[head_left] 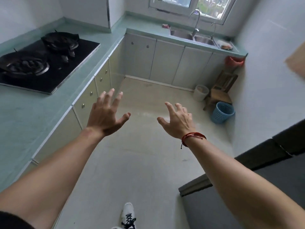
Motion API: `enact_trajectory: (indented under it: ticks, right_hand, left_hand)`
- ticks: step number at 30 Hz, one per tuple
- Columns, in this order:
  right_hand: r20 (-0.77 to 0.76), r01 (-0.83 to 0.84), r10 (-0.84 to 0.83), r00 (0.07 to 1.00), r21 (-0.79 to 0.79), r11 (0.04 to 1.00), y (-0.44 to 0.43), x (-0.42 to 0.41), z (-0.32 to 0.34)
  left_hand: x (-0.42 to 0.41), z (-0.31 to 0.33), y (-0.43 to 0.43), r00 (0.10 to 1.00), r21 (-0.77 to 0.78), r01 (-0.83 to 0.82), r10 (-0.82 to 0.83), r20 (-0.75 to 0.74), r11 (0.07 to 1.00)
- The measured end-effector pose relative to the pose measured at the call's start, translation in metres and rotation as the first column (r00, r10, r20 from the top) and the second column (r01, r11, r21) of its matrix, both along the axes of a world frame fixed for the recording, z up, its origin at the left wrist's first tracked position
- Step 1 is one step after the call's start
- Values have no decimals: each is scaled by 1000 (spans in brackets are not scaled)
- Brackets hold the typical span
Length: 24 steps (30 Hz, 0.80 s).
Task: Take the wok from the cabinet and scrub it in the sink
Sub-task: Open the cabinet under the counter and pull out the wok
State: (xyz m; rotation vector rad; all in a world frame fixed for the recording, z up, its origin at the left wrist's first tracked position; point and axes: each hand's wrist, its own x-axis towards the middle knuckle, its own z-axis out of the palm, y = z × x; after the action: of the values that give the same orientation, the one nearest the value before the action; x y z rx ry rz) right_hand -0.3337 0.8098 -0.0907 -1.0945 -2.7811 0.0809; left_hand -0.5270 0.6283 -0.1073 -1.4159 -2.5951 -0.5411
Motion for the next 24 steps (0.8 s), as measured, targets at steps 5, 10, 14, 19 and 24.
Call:
enact_trajectory:
  ticks: [5, 10, 14, 19, 24]
  right_hand:
    - [16, -67, 67, 998, 1, 998, 43, -78, 2]
    - [-10, -198, 197, 980, -21, 980, 64, -158, -6]
    - [-39, -345, 344, 938, -50, 937, 73, -225, -15]
    - [-62, -548, 545, 836, -51, 835, 78, -310, -28]
    - [-39, -737, 737, 674, -92, 669, 76, -383, -39]
  left_hand:
    - [-65, -2, 32, 998, 3, -52, 52, 45, 999]
    - [-114, -9, 40, 980, -4, -179, 179, 87, 984]
    - [-145, -19, 34, 942, -8, -322, 321, 103, 947]
    - [-177, -30, 16, 830, -49, -545, 547, 113, 837]
    - [-183, -40, 1, 643, -126, -750, 760, 90, 649]
